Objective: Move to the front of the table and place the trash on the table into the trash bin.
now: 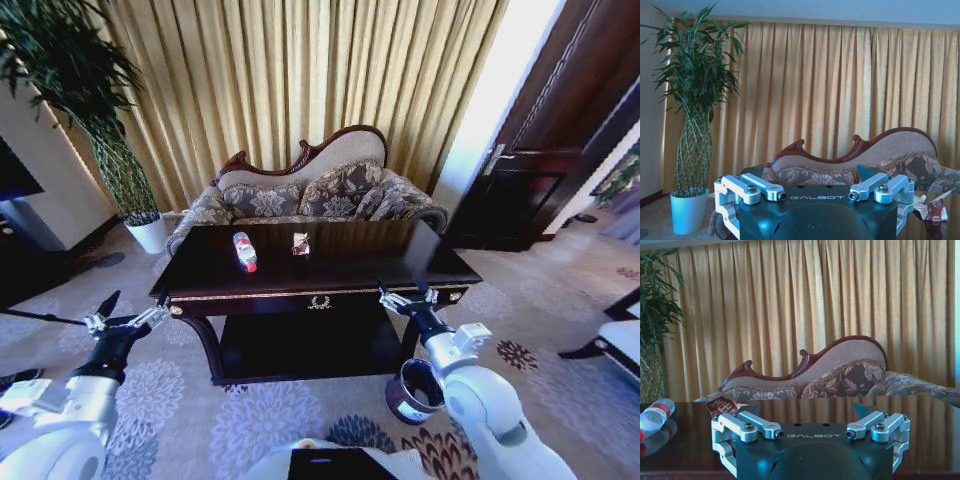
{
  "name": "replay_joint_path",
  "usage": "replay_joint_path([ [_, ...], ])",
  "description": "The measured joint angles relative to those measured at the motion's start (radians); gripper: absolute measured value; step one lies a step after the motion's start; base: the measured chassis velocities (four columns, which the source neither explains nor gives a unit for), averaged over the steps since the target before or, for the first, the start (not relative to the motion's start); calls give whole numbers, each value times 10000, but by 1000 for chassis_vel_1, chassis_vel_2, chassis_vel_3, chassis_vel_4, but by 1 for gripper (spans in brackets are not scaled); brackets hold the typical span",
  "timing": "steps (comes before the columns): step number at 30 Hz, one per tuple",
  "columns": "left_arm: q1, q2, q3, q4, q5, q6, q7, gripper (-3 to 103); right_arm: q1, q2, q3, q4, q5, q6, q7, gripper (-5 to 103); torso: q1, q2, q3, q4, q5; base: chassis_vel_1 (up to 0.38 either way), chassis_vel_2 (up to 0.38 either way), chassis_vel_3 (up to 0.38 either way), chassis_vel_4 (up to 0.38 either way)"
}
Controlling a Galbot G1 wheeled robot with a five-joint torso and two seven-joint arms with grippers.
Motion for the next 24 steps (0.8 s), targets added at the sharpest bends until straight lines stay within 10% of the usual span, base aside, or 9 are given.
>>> replay_joint_path([
  [24, 123, 0, 123, 0, 168, -13, -6, 100, 101, -991, -209, -771, 839, 94, -1176, 100, -3, 1, -2, 0, 0, -121, 124, 117, -116],
])
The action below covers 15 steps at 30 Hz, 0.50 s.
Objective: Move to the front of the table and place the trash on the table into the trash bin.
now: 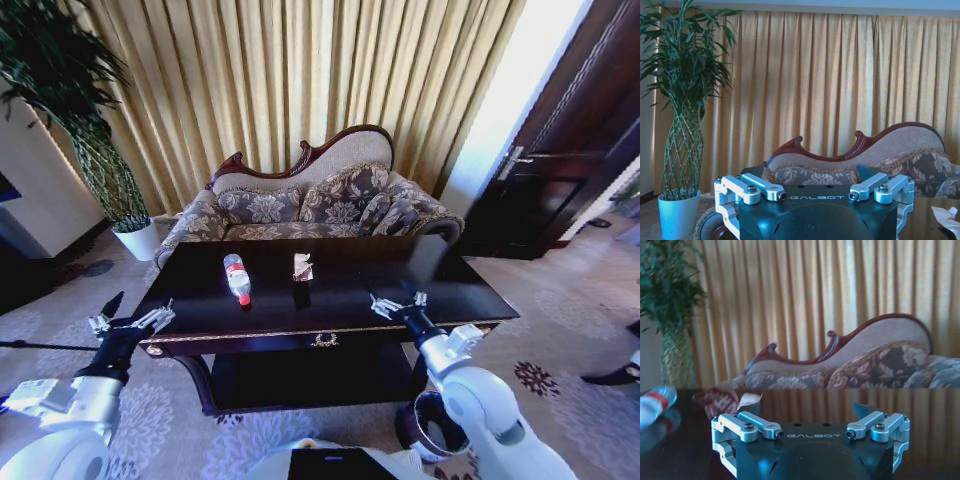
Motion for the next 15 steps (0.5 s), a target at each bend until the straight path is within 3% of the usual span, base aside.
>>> replay_joint_path([
  [3, 81, -26, 19, -1, -1, -8, -6, 100, 481, -797, -260, -687, 367, 105, -613, 100, -3, 2, 0, -1, 3, 0, 0, 0, 0],
  [7, 98, -93, 14, 0, -2, -16, -26, 100, 1504, -1355, -1068, -1216, 922, 108, -689, 100, 3, -1, 3, 0, 1, 0, 0, 0, 0],
  [15, 173, -178, -32, 0, -2, -16, -71, 100, 3711, -1420, -3046, -2251, 1109, 103, -682, 100, 5, -2, 3, 0, 0, 0, 0, 0, 0],
])
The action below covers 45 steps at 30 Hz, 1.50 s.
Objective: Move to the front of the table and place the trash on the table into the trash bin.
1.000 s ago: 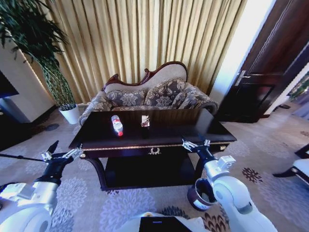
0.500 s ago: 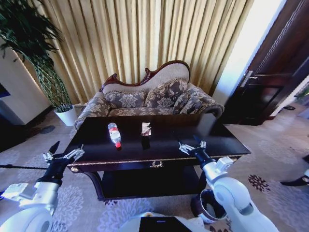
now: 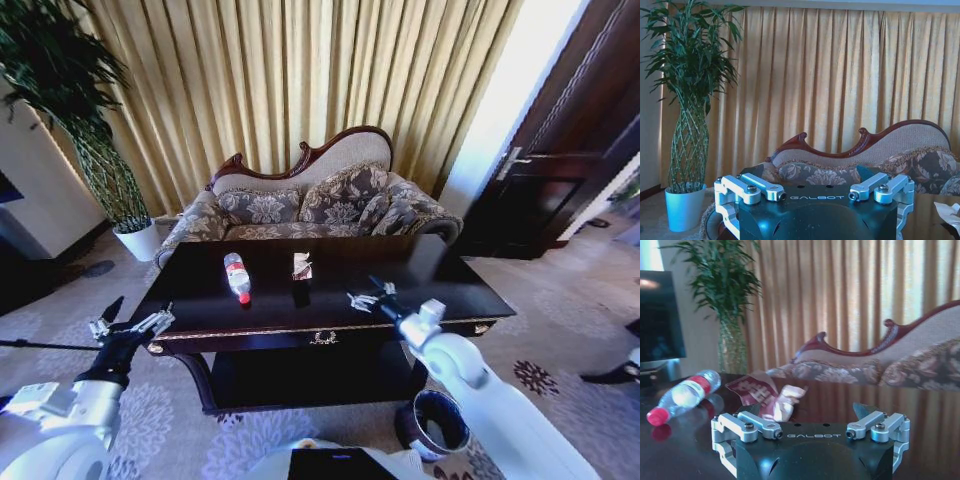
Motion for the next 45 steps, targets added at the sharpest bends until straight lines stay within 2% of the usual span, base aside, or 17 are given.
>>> replay_joint_path([
  [7, 93, -168, -36, 0, 86, -21, 0, 100, 1839, 51, -1680, -755, 115, -10, -13, 100, 1, 0, 1, 2, -2, 0, 0, 0, 0],
  [12, 134, -286, 114, 0, 296, -160, 13, 100, 2640, 236, -2454, -1306, 110, -56, -12, 100, 0, 0, 0, 0, 1, 0, 0, 0, 0],
  [31, 102, -471, 149, 0, 346, -206, 28, 100, 4611, 760, -4152, -3140, 18, -42, 2, 100, -1, 0, 0, 1, 0, 0, 0, 0, 0],
  [44, 33, -488, 180, 0, 342, -206, 29, 100, 5438, 857, -4783, -3676, 29, -32, 1, 101, -1, -1, 0, 0, 0, 0, 0, 0, 0],
  [45, 29, -489, 180, 0, 338, -206, 30, 100, 5463, 864, -4846, -3676, 24, -30, 0, 99, -1, 0, -1, 0, 0, 0, 0, 0, 0],
])
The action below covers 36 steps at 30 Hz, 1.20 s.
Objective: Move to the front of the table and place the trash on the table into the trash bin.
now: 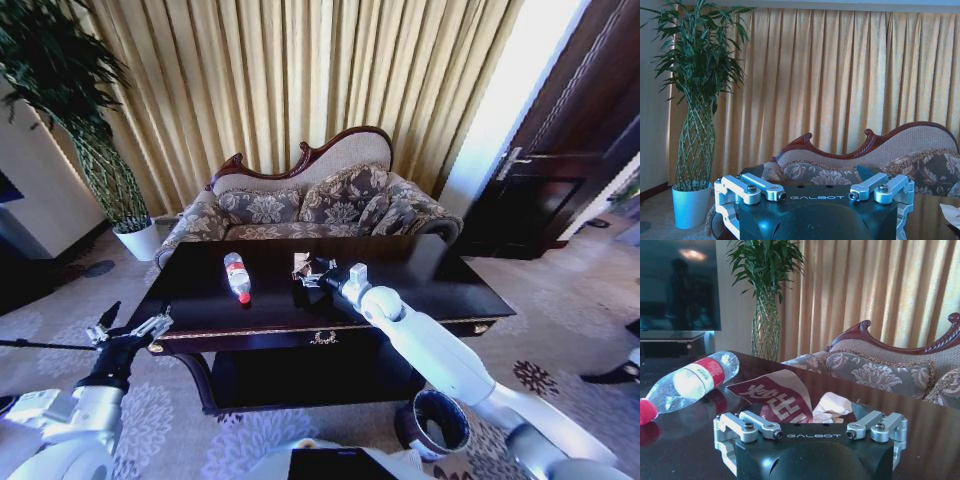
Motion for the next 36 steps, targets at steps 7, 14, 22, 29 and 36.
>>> replay_joint_path([
  [7, -20, -4, -36, 0, -32, 3, -5, 100, -3, 100, -271, 90, -89, 23, -6, 88, 0, 0, 0, 1, 0, 0, 0, 0, 0],
  [14, -37, -8, -77, 0, -60, 3, -10, 100, -128, 126, -331, 282, -152, 31, -6, 55, 0, 0, 0, 0, 1, 0, 0, 0, 0],
  [22, -47, -30, -21, 0, -57, 6, -15, 100, -297, 11, -215, 457, -158, 44, 3, 28, 0, 0, 0, 0, 1, 0, 0, 0, 0],
  [29, -41, -20, -7, 0, -46, 5, -19, 100, -427, -109, -81, 685, -153, 55, 16, 3, 0, 0, 0, 0, 1, 0, 0, 0, 0],
  [36, -11, -16, -10, 0, -37, -11, -19, 100, -585, -233, 44, 922, -138, 15, 22, 0, 0, 1, 0, 0, 0, 0, 0, 0, 0],
])
